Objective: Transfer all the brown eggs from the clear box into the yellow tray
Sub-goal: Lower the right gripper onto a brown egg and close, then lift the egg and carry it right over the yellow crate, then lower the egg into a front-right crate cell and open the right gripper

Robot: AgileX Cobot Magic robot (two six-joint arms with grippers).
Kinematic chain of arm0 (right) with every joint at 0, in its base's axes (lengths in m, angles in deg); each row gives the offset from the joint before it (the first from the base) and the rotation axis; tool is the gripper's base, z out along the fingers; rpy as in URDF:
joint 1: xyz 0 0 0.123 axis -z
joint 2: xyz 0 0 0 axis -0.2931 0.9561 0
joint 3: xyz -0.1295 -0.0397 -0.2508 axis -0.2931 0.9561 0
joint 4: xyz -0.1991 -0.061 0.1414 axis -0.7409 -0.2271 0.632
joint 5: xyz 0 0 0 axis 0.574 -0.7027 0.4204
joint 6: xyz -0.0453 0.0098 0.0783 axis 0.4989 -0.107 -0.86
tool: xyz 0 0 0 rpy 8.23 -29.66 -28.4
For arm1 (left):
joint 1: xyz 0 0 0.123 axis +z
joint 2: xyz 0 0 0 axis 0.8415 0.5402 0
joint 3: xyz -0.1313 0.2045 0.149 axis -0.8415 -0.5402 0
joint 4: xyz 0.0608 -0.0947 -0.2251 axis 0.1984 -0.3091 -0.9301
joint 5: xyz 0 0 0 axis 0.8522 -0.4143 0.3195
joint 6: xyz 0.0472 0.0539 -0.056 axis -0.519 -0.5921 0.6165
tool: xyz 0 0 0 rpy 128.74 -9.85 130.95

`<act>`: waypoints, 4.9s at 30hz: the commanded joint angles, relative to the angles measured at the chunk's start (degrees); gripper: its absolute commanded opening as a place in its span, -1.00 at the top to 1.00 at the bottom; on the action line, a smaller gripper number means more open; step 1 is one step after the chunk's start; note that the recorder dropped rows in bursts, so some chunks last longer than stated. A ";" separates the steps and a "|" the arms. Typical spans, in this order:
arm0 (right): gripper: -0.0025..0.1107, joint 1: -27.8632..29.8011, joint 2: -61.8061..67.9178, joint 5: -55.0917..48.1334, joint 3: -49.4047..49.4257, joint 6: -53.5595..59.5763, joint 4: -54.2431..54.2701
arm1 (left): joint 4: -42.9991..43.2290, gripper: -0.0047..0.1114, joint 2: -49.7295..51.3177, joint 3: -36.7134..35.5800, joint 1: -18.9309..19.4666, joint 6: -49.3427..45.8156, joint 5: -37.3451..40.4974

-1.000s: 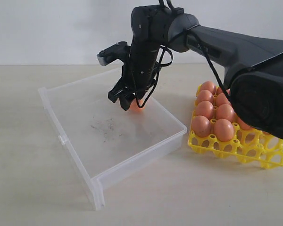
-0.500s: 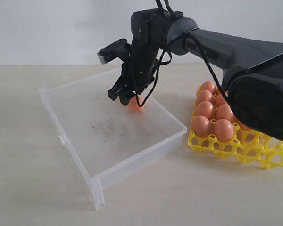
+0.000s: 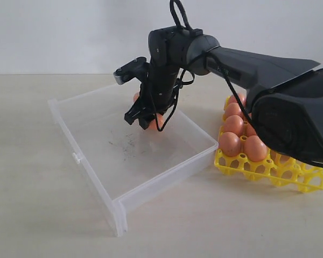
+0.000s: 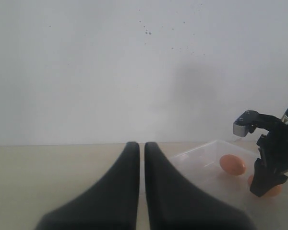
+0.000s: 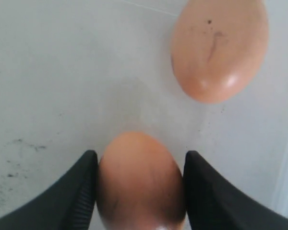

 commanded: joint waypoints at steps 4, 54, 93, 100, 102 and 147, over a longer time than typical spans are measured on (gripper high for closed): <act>0.96 0.15 -0.20 0.22 -0.33 0.32 -0.82 | -0.26 0.85 0.23 0.13 -0.16 -0.26 -0.90; 0.96 12.80 -45.57 130.20 122.50 -28.88 8.15 | -0.26 0.85 0.23 0.13 -0.16 -0.26 -0.90; 0.96 21.38 -45.57 100.30 110.45 -36.74 -14.10 | -0.26 0.85 0.23 0.13 -0.16 -0.26 -0.90; 0.80 21.38 -45.57 100.66 110.45 -34.96 -14.22 | -0.26 0.85 0.23 0.13 -0.16 -0.26 -0.90; 0.54 21.38 -45.57 100.66 110.45 -34.83 -14.22 | -0.26 0.85 0.23 0.13 -0.16 -0.26 -0.90; 0.96 14.22 -65.97 73.56 108.88 -40.04 -16.64 | -0.26 0.85 0.23 0.13 -0.16 -0.26 -0.90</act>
